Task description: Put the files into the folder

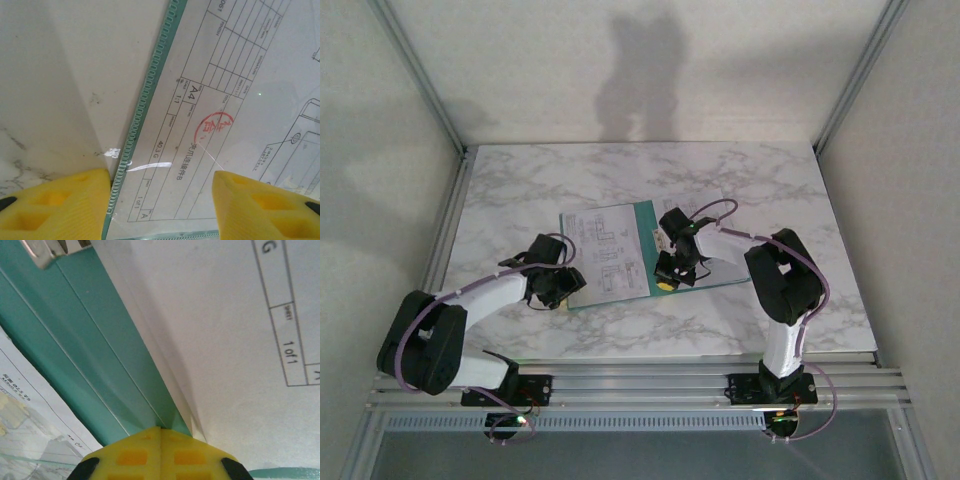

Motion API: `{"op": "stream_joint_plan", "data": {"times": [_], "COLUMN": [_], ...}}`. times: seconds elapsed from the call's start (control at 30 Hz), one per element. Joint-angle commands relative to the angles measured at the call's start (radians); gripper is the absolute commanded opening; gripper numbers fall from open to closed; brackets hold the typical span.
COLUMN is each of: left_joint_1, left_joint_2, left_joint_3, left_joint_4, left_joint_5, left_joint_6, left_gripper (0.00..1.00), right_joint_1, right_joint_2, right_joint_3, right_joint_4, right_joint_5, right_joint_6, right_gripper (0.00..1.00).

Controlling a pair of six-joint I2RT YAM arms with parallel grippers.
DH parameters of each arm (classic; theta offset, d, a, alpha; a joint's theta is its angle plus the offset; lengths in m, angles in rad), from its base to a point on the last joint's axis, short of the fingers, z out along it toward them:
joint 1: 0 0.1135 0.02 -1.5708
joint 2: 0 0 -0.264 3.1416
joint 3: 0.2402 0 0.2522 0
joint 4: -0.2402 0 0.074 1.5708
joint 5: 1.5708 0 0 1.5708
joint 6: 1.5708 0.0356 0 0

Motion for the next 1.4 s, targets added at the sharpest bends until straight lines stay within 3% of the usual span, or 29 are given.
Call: {"op": "stream_joint_plan", "data": {"times": [0.0,0.23,0.8,0.93,1.37], "left_joint_1": [-0.05,-0.062,-0.069,-0.068,-0.075], "left_joint_2": [0.035,0.078,0.021,-0.003,0.043], "left_joint_3": [0.005,0.147,0.109,0.143,0.071], "left_joint_4": [-0.057,-0.268,-0.269,-0.331,-0.204], "left_joint_5": [0.084,-0.036,-0.039,-0.116,-0.02], "left_joint_6": [-0.025,0.052,0.015,0.017,0.0], "left_gripper": [0.56,0.56,0.58,0.6,0.62], "right_joint_1": [0.011,0.011,0.011,0.011,0.011], "right_joint_2": [0.098,0.11,0.13,0.13,0.138], "right_joint_3": [-0.043,-0.038,-0.03,-0.027,-0.027], "right_joint_4": [-0.044,-0.05,-0.045,-0.048,-0.05], "right_joint_5": [0.027,0.021,0.005,0.005,0.0], "right_joint_6": [-0.023,-0.03,-0.022,-0.025,-0.027], "right_gripper": [0.01,0.01,0.01,0.01,0.01]}}
